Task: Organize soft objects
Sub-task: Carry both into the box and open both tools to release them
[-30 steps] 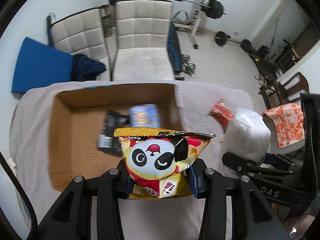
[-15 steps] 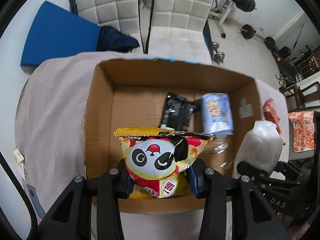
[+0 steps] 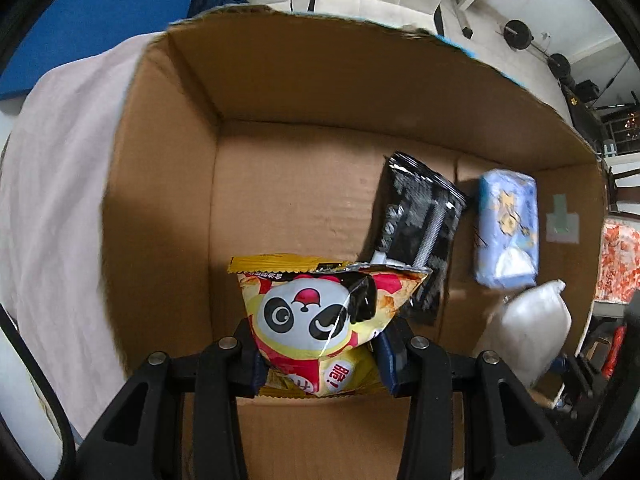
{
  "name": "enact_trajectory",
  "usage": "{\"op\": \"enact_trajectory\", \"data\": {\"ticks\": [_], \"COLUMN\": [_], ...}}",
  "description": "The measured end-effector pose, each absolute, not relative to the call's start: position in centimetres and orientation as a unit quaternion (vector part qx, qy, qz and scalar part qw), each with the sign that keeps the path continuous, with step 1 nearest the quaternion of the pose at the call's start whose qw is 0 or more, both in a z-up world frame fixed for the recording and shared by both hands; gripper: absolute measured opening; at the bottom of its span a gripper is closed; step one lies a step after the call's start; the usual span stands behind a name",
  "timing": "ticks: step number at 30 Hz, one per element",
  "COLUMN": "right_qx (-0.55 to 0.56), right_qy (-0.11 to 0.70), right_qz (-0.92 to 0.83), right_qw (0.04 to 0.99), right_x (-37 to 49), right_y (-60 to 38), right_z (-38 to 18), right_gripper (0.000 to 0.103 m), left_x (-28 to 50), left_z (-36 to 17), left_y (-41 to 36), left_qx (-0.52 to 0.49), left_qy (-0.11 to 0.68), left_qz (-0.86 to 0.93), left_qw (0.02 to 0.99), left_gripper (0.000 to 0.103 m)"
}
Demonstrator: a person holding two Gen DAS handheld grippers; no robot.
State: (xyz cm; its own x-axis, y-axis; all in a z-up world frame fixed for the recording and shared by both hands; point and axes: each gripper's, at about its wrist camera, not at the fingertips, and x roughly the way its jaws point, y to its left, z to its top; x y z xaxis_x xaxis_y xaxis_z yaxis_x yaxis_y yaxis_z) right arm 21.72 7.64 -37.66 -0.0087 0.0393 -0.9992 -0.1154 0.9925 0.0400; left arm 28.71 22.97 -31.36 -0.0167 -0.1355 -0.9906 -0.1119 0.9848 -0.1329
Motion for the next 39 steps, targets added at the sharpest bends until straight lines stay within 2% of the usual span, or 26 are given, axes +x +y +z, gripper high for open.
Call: {"op": "enact_trajectory", "data": {"ticks": [15, 23, 31, 33, 34, 36, 39], "right_qx": [-0.023, -0.031, -0.026, -0.026, -0.029, -0.03, -0.019], "right_qy": [0.745, 0.738, 0.72, 0.717, 0.714, 0.707, 0.702], "right_qz": [0.05, 0.041, 0.048, 0.048, 0.047, 0.046, 0.045], "right_qw": [0.665, 0.673, 0.692, 0.694, 0.698, 0.705, 0.71], "right_x": [22.8, 23.3, 23.1, 23.2, 23.2, 23.5, 23.8], "right_y": [8.8, 9.0, 9.5, 9.4, 9.3, 9.1, 8.9], "right_z": [-42.0, -42.1, -40.1, -39.6, -39.2, -38.4, -37.1], "right_gripper": [0.079, 0.085, 0.097, 0.103, 0.103, 0.103, 0.103], "left_x": [33.4, 34.0, 33.5, 33.1, 32.8, 32.2, 31.0], "left_z": [-33.8, -34.3, -32.3, -31.5, -31.2, -30.4, -28.6], "left_y": [22.5, 23.0, 23.0, 22.8, 22.8, 22.7, 22.8], "left_qx": [-0.057, -0.062, -0.063, -0.061, -0.06, -0.052, -0.044], "left_qy": [0.73, 0.741, 0.725, 0.719, 0.716, 0.708, 0.687], "left_qz": [-0.001, 0.015, 0.011, 0.006, 0.004, 0.007, 0.013], "left_qw": [0.682, 0.668, 0.685, 0.692, 0.695, 0.704, 0.725], "left_gripper": [0.041, 0.042, 0.059, 0.071, 0.074, 0.092, 0.098]}}
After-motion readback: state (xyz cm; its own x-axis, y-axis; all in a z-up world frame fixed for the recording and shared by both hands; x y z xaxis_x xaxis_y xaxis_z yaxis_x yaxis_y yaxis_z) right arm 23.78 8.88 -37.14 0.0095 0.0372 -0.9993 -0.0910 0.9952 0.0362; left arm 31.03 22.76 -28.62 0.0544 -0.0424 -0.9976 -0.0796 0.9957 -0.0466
